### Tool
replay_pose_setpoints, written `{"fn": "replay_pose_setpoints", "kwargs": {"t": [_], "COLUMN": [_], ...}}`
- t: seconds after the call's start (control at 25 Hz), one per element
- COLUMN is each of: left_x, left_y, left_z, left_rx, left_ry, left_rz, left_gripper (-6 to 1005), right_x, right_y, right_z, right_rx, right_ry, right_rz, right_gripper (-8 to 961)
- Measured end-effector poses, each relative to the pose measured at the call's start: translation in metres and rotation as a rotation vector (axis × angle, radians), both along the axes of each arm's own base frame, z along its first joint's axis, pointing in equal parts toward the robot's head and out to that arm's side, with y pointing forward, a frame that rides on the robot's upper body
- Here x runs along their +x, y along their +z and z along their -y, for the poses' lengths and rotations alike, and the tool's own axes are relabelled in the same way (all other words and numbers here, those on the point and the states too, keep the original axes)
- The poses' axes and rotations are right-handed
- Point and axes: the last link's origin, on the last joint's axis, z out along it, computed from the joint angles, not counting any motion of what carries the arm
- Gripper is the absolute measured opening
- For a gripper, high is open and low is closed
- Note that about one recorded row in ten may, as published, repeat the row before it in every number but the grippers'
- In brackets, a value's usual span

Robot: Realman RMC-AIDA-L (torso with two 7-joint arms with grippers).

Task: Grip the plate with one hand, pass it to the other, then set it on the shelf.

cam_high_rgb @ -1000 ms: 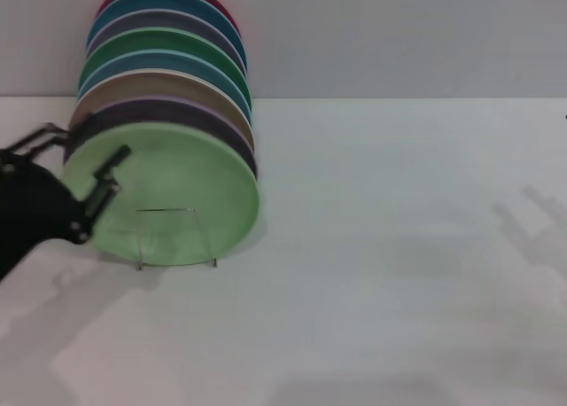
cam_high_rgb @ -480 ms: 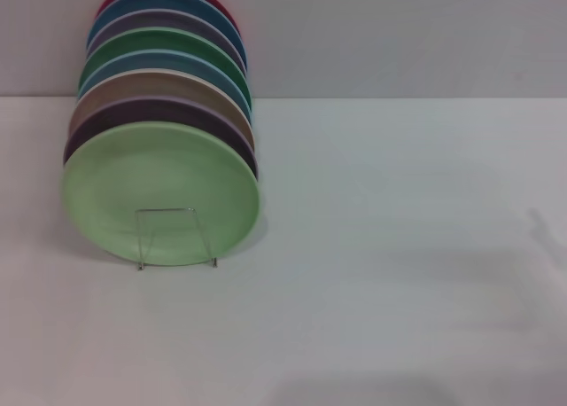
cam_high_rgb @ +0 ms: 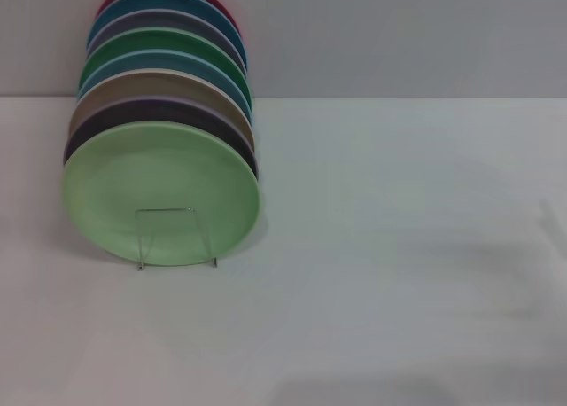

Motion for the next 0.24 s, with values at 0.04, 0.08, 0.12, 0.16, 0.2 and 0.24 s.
{"fn": "replay_pose_setpoints", "kwargs": {"t": [0.04,0.08,0.12,0.16,0.2,0.24], "left_x": [0.0000,-0.0003,-0.0003,-0.0005,-0.0004,-0.0004], "left_y": [0.0000,-0.0012,-0.0019,-0.0031,-0.0043,-0.0056], "left_z": [0.0000,0.0010,0.0019,0.0031,0.0036,0.0040], "left_rx": [0.000,-0.003,-0.006,-0.012,-0.019,-0.027], "left_ry": [0.000,0.001,0.000,-0.001,-0.003,-0.002], "left_rz": [0.000,0.004,0.005,0.006,0.004,0.001], "left_gripper": [745,766,786,807,827,848], "right_x": [0.0001,0.0002,0.0004,0.0013,0.0013,0.0016], "right_y": [0.0001,0.0002,0.0004,0.0007,0.0007,0.0004], "right_z": [-0.0001,-0.0001,0.0000,0.0010,0.0010,0.0016], "right_rx": [0.001,0.002,0.003,0.005,0.005,0.004], "right_ry": [-0.001,-0.002,-0.003,-0.007,-0.007,-0.008], "right_rz": [0.000,0.000,0.000,-0.001,-0.001,0.000], "right_gripper": [837,837,837,837,837,837]}}
